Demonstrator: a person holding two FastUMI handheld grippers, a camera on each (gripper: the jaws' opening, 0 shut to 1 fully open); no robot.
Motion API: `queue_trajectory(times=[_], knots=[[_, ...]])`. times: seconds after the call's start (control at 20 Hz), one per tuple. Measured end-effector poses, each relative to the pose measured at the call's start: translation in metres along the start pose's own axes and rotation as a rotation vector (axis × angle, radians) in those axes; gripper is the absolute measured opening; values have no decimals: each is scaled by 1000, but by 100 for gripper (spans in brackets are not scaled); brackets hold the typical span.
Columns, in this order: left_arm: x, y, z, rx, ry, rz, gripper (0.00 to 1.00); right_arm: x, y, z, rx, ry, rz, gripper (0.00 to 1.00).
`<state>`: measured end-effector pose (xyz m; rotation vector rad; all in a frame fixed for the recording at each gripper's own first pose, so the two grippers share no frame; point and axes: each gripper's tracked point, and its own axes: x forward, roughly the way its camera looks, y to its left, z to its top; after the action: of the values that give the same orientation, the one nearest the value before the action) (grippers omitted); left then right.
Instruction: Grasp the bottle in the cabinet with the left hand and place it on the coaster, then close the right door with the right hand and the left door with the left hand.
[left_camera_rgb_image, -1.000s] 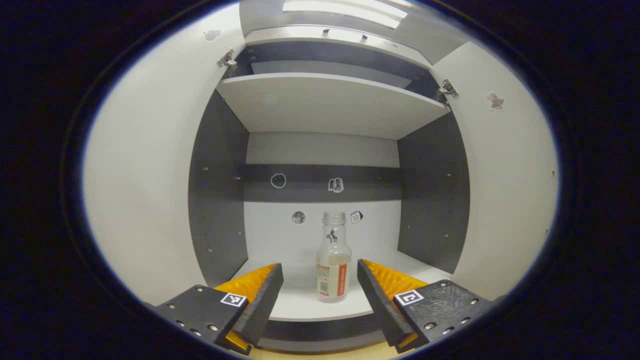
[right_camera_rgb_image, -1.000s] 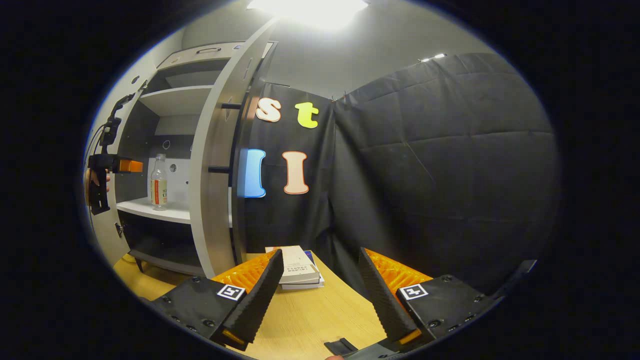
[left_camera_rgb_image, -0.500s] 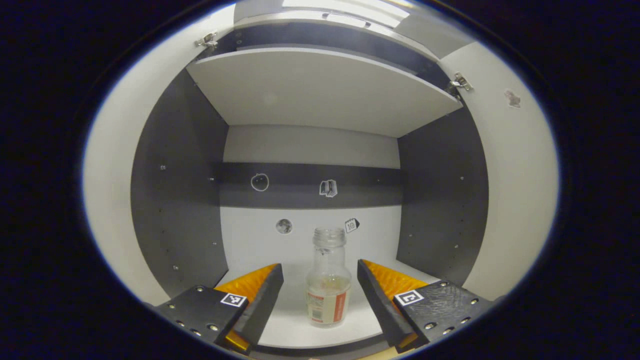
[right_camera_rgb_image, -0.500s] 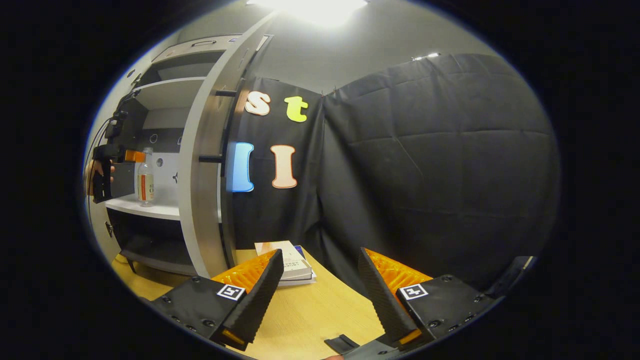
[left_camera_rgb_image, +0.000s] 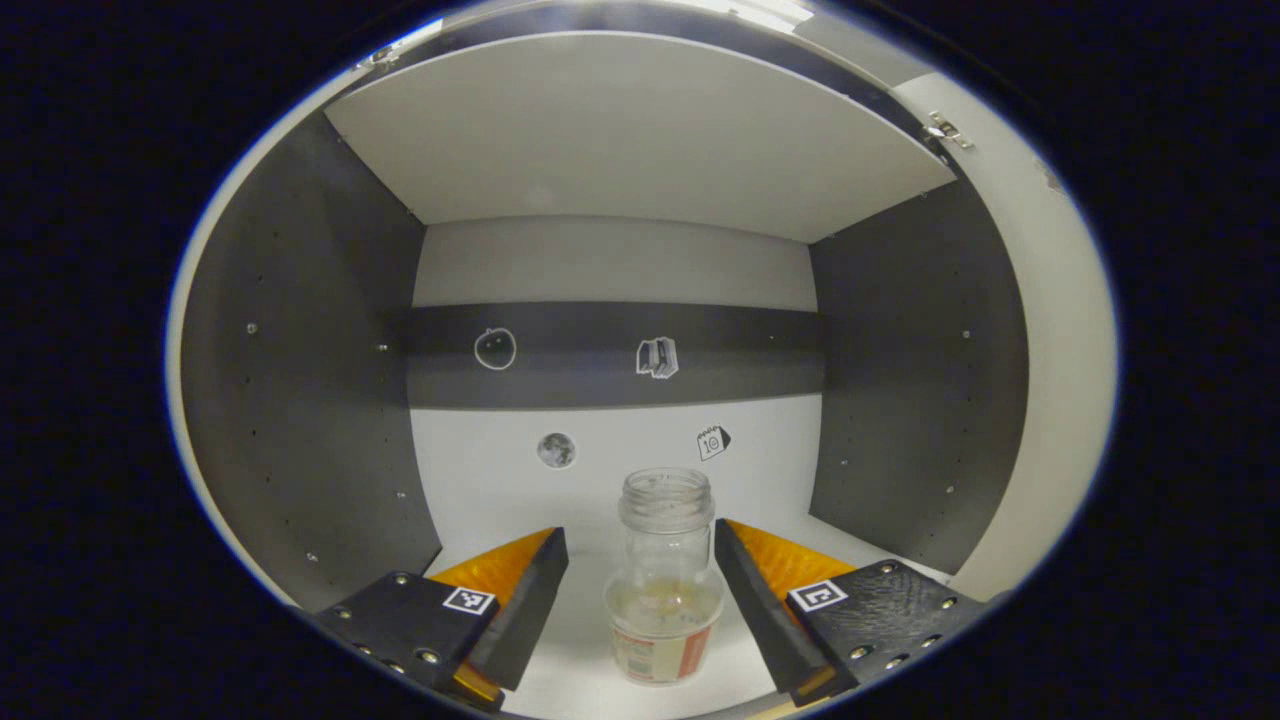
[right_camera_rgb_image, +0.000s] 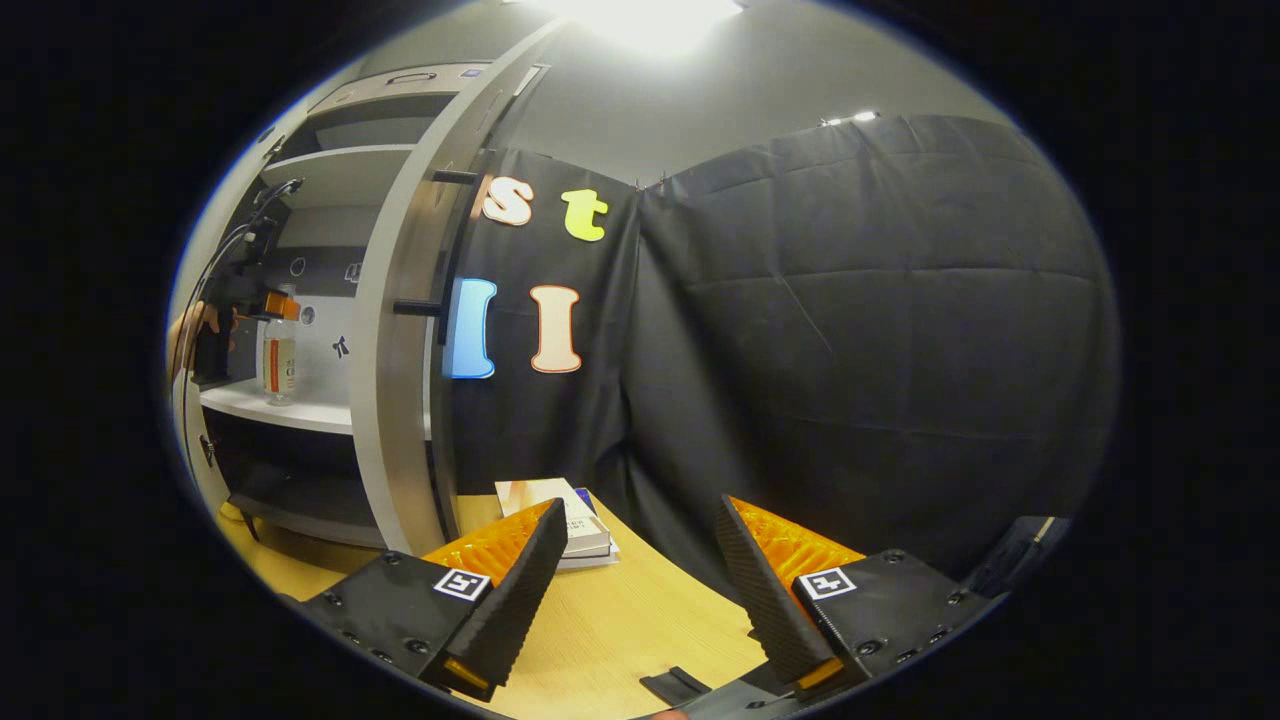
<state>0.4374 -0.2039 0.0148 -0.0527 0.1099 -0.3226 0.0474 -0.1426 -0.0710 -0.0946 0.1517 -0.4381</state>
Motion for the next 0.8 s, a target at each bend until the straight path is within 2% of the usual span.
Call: queue_trajectory(times=[0.05, 0.2, 0.3, 0.35, 0.4, 0.45, 0.55, 0.7, 0.75, 0.8], knots=[[1, -1, -1, 2, 1, 1, 92, 1, -1, -1, -2, 1, -1, 96], [-1, 6, 7, -2, -23, 23, 58, 4, -5, 0, -1, -2, 2, 96], [-1, 5, 6, -13, -17, 20, 48, 3, -8, 0, 2, -7, 4, 96], [-4, 4, 7, -20, -16, 13, 50, 1, -9, 0, 3, -6, 8, 93], [-7, 4, 9, -26, -14, 16, 47, 0, -9, 0, 4, -6, 12, 96], [-9, 2, 8, -29, -12, 9, 45, -1, -11, -1, 4, -5, 16, 93], [-18, 0, 14, -37, -20, 2, 43, -2, -13, -1, 5, -6, 26, 96], [-37, -1, 23, -25, -40, 11, 45, -5, -19, -2, 13, -3, 43, 96], [-43, -2, 26, -26, -46, 15, 43, -5, -21, -3, 17, -3, 49, 93], [-50, -3, 28, -28, -49, 17, 43, -6, -23, -4, 21, -3, 56, 96]])
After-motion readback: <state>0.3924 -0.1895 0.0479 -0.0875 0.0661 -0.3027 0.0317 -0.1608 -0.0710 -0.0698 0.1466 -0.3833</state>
